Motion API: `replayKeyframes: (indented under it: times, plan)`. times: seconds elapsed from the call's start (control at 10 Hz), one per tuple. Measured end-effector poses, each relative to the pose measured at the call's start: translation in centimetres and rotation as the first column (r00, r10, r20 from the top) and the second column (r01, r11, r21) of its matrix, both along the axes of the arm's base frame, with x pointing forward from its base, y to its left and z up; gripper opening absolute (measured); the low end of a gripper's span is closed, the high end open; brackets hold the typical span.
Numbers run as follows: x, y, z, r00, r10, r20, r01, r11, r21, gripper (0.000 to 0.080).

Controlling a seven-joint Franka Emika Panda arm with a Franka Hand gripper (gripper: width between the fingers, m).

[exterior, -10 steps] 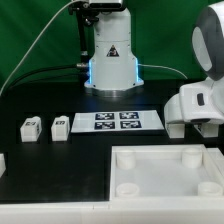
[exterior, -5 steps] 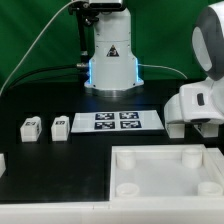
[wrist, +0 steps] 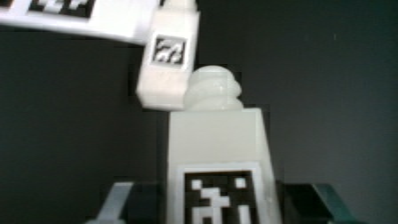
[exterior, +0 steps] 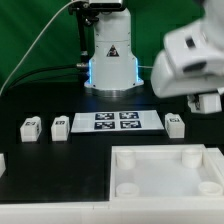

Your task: Assemble one leg

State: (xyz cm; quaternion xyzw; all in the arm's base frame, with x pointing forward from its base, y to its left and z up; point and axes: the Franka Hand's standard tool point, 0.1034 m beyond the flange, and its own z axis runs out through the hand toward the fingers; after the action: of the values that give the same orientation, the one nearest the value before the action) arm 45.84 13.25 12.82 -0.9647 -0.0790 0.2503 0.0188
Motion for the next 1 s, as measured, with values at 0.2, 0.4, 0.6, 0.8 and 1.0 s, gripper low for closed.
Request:
replayKeyframes:
  times: [0.2, 0.4, 0.6, 0.8, 1.0]
  plan:
    - [2.3, -1.5, 2.8, 0.988, -0.013, 0.155, 0.012, 1.000, 0.009, 0.0290]
    - [2.9, -1.4, 3.6, 0.944, -0.012, 0.329, 0.005, 1.000, 0.021, 0.0290]
    - [3.1, -1.6, 3.4, 0.877, -0.026, 0.481, 0.006, 0.999, 0.043, 0.0290]
    - [5.1, -1.9, 3.2, 0.727, -0.038, 0.686, -0.022, 0.997, 0.079, 0.0290]
    - [10.7, -4.5, 6.4, 0.549, -0.023, 0.836, -0.071, 0.995, 0.075, 0.0290]
